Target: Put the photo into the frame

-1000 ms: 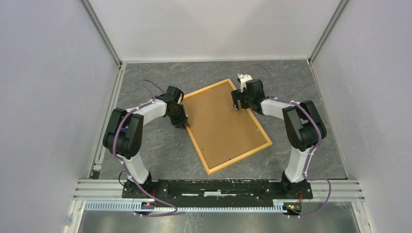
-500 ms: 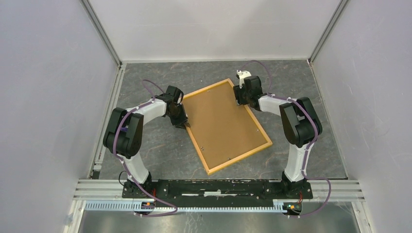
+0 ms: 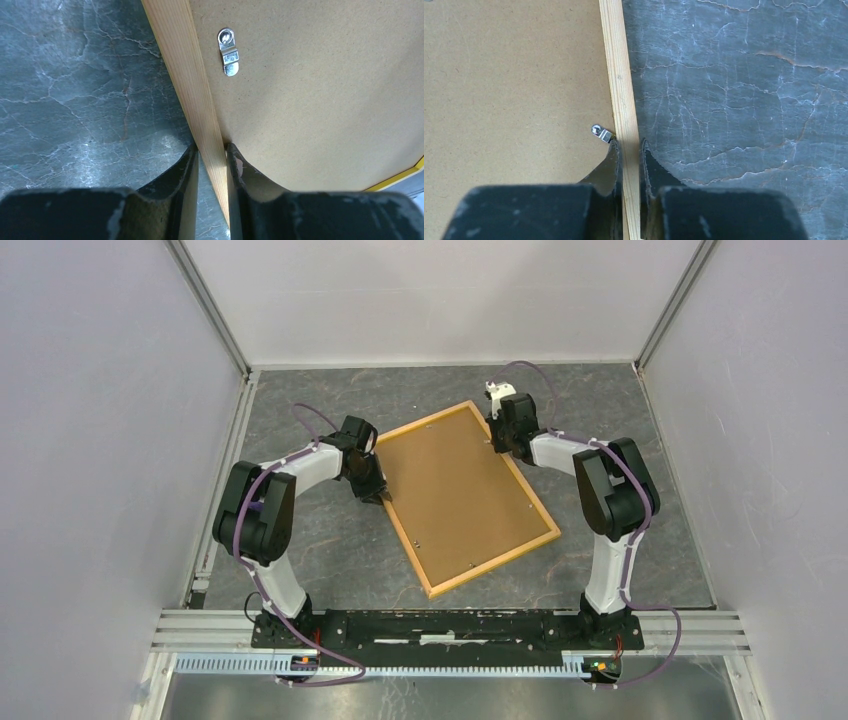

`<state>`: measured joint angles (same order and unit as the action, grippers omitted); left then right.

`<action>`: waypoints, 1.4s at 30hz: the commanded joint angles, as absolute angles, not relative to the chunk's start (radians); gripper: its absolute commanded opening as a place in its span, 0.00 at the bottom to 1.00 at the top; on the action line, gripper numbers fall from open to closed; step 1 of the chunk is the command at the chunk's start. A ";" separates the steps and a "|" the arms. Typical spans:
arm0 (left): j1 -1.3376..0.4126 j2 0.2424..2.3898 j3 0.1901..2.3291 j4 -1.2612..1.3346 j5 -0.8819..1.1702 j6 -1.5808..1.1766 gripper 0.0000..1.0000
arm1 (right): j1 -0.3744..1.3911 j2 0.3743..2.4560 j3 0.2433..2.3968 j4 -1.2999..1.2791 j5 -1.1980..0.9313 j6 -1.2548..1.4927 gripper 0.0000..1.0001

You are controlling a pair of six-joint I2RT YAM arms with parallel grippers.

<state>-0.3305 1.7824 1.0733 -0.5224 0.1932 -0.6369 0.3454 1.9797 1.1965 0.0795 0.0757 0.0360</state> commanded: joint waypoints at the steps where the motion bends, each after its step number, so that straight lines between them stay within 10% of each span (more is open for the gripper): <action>1: -0.325 1.821 1.078 -0.493 0.160 -0.571 0.06 | 0.341 2.016 1.238 0.068 0.103 0.052 0.04; 14: -0.302 1.777 1.092 -0.496 0.160 -0.545 0.10 | 0.338 1.921 1.130 0.026 0.144 0.099 0.00; 21: -0.298 1.792 1.105 -0.510 0.170 -0.534 0.10 | 0.336 1.924 1.154 0.002 0.103 0.080 0.34; 42: -0.292 1.800 1.104 -0.497 0.279 -0.552 0.02 | 0.329 1.908 1.111 0.002 0.039 0.123 0.44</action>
<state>-0.3000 1.7882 1.0821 -0.5186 0.2276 -0.5934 0.3317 1.9343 1.1435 0.0586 0.0608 0.0940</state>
